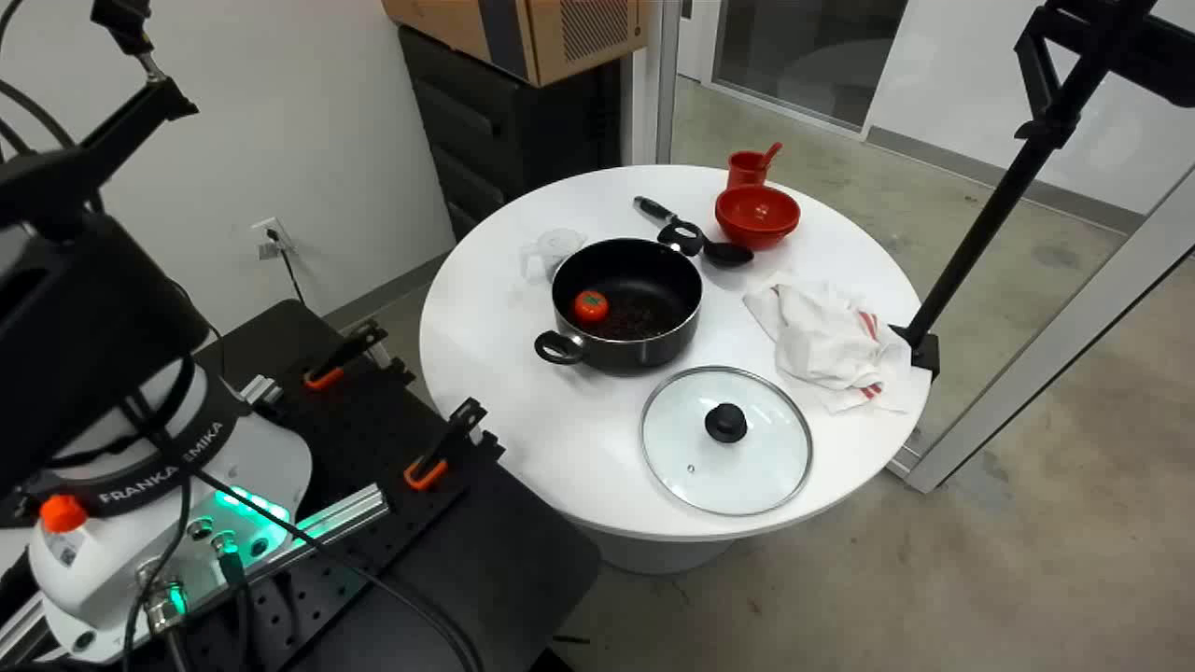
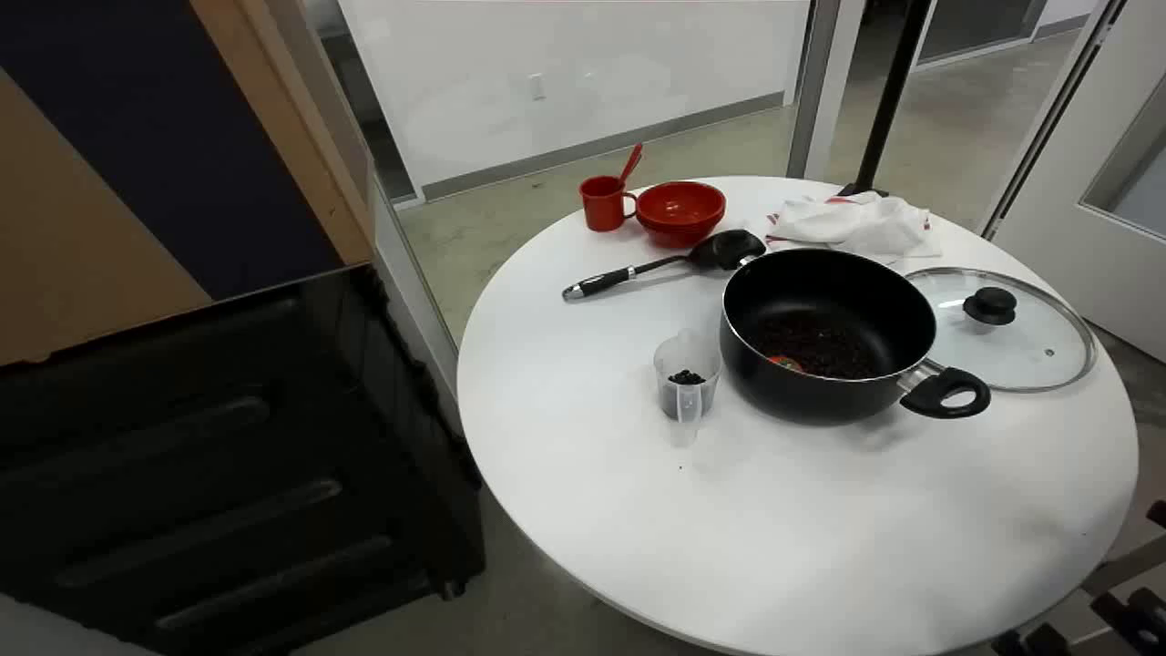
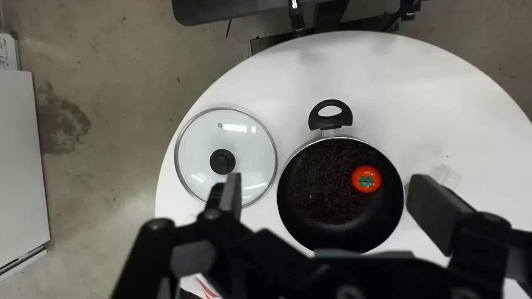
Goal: Move the object from the measuring cup into the pot
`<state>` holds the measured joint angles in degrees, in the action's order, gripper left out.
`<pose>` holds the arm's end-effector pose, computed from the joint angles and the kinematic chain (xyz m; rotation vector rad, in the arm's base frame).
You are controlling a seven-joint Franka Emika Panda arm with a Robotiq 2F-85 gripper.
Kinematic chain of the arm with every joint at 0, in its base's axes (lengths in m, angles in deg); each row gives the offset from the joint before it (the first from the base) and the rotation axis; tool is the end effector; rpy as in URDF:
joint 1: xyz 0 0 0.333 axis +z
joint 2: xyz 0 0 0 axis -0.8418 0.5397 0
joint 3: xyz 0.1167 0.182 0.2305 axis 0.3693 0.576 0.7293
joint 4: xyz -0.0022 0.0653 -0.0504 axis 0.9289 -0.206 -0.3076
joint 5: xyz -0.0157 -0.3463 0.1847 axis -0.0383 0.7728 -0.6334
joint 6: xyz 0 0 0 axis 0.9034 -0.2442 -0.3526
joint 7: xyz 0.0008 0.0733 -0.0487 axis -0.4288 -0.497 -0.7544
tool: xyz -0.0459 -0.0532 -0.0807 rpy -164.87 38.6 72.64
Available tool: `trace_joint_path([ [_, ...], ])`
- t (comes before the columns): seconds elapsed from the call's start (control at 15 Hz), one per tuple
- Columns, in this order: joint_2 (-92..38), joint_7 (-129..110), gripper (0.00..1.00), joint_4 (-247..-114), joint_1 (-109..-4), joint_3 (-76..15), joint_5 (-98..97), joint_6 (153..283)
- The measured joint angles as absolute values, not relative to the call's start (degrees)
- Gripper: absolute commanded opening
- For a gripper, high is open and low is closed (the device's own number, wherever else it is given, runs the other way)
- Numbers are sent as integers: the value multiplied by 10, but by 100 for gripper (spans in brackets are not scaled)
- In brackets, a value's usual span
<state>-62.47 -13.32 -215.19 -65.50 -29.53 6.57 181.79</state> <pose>0.4225 -0.1004 0.5015 2.9757 -0.2473 -0.2685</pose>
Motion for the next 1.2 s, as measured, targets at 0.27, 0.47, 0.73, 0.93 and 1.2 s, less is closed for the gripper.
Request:
trace_joint_path([
  [0.27, -625, -133, 100, -2152, -655, -295, 66, 1818],
  [0.47, -625, -133, 100, -2152, -655, -295, 66, 1818],
  [0.73, -626, -177, 100, -2156, -646, -297, 67, 1818],
  [0.93, -636, -256, 100, -2172, -630, -300, 67, 1818],
  [1.2, -668, -362, 100, -2216, -609, -309, 71, 1818],
])
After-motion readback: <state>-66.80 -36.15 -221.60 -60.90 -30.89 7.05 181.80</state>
